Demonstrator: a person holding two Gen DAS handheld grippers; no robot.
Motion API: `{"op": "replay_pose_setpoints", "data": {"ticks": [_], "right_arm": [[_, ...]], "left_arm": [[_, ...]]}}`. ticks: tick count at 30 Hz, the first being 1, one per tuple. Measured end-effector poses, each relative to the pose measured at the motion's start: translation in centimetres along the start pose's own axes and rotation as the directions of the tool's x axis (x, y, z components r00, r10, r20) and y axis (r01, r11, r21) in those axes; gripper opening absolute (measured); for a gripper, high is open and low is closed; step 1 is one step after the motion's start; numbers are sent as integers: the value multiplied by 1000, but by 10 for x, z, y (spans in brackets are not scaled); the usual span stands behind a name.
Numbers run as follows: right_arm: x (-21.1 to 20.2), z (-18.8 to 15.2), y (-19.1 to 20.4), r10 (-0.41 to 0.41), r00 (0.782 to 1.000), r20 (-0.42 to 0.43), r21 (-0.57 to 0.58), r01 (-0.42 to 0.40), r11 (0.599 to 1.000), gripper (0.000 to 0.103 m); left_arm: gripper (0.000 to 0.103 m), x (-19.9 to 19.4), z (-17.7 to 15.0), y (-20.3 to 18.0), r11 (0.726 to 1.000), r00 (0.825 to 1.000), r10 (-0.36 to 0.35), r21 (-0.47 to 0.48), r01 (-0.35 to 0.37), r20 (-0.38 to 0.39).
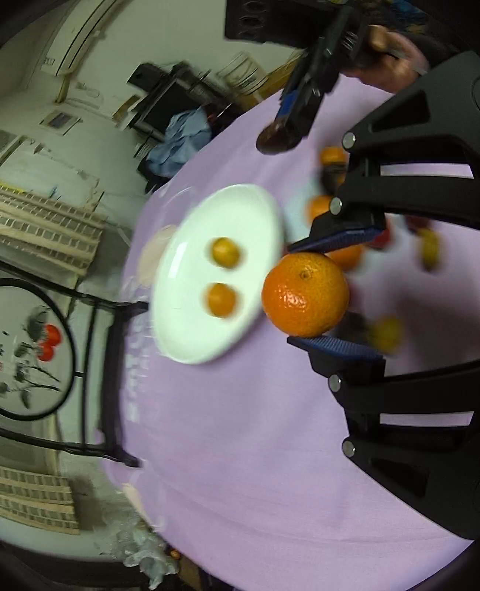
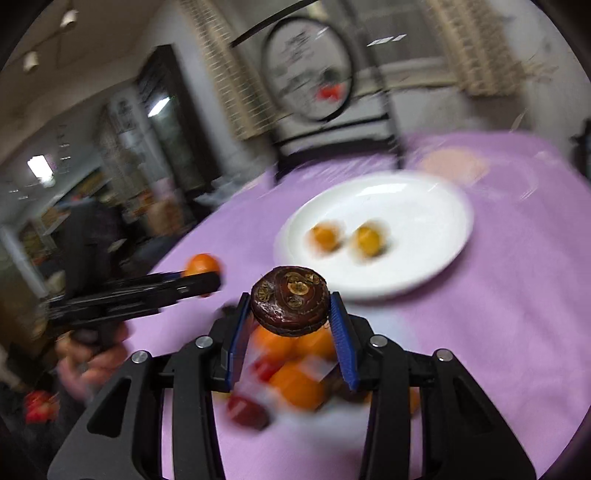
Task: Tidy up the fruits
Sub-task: 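Place the orange and passion fruit onto the white plate, open both tools, then grasp a small yellow-green fruit with the left tool while the right tool grasps an orange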
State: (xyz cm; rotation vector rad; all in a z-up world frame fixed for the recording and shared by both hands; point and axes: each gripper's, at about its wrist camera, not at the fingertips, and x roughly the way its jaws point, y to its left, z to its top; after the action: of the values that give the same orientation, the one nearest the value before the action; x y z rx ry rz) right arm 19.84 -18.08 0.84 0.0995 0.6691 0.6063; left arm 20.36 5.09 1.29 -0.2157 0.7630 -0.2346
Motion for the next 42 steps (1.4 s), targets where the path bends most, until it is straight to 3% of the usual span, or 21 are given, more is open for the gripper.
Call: {"op": "replay_pose_setpoints", "data": {"ticks": [5, 13, 16, 20, 24, 29, 33, 38, 42], "right_arm": [[50, 22, -23, -151, 987, -59, -27, 150, 988, 42], [86, 25, -46, -180, 972, -151, -36, 177, 984, 42], [87, 23, -48, -193, 966, -170, -32, 190, 981, 48], [70, 24, -49, -146, 978, -152, -9, 146, 989, 52], [47, 19, -40, -126, 985, -113, -26, 124, 992, 58], [22, 2, -33, -110, 991, -78, -57, 105, 993, 58], [7, -10, -39, -89, 992, -92, -31, 86, 996, 58], [-6, -27, -45, -48, 988, -148, -2, 48, 999, 58], [-12, -41, -38, -42, 980, -196, -53, 33, 998, 58]], "left_arm": [[43, 60, 38, -30, 994, 994, 91, 62, -88, -54], [44, 108, 41, -43, 987, 984, 114, 128, -97, -140], [46, 116, 39, -43, 984, 979, 131, 142, -109, -154], [86, 98, 36, -41, 966, 972, 225, 149, -213, -67], [90, 73, 30, -35, 967, 973, 230, 121, -226, -22], [94, 54, 19, -27, 943, 953, 301, 141, -303, 31], [94, 35, 16, -7, 941, 946, 321, 97, -324, 48], [96, 17, 14, 32, 933, 932, 360, -33, -359, 40], [96, 9, 10, 51, 925, 927, 374, -88, -370, 26]]}}
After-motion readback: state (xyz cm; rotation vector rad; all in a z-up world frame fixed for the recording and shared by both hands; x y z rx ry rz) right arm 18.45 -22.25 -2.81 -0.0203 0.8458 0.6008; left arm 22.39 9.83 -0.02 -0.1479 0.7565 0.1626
